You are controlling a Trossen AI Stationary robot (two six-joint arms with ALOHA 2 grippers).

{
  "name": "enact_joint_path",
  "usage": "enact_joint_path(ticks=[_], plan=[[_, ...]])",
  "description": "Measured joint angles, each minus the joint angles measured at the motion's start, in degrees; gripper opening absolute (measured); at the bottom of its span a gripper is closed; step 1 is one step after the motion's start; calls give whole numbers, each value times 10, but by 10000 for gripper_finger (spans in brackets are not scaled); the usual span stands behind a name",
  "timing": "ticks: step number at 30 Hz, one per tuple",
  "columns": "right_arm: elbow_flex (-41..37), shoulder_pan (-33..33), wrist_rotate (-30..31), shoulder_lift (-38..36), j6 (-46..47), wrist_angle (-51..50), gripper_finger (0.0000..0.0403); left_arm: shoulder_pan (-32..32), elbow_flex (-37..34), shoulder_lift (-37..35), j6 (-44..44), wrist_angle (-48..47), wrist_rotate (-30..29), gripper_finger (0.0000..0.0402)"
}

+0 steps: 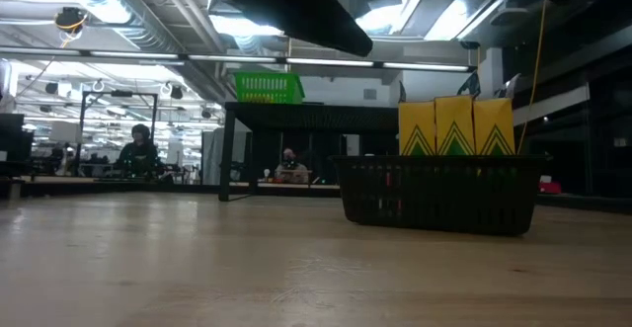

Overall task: Pick & Place Office Desk Supplies
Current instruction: Put the red bin on the shelf

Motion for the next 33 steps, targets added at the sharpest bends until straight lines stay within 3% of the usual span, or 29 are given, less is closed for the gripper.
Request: enact_joint_path(ticks=[9, 11, 14, 17, 20, 25, 33], plan=[[0, 0, 35, 0, 11, -23, 132, -3, 0, 18, -31, 8, -4, 175], [0, 0, 31, 0, 11, -27, 132, -4, 0, 24, -65, -5, -38, 175], [0, 0, 31, 0, 11, -27, 132, -1, 0, 33, -150, -34, -136, 175], [0, 0, 32, 0, 10, -27, 132, 7, 0, 32, -226, -46, -173, 175], [0, 0, 29, 0, 8, -27, 132, 14, 0, 32, -294, -44, -169, 175], [0, 0, 28, 0, 8, -27, 132, 33, 0, 35, -397, -75, -115, 175], [0, 0, 28, 0, -36, -25, 132, 51, 0, 38, -529, -143, -127, 175]])
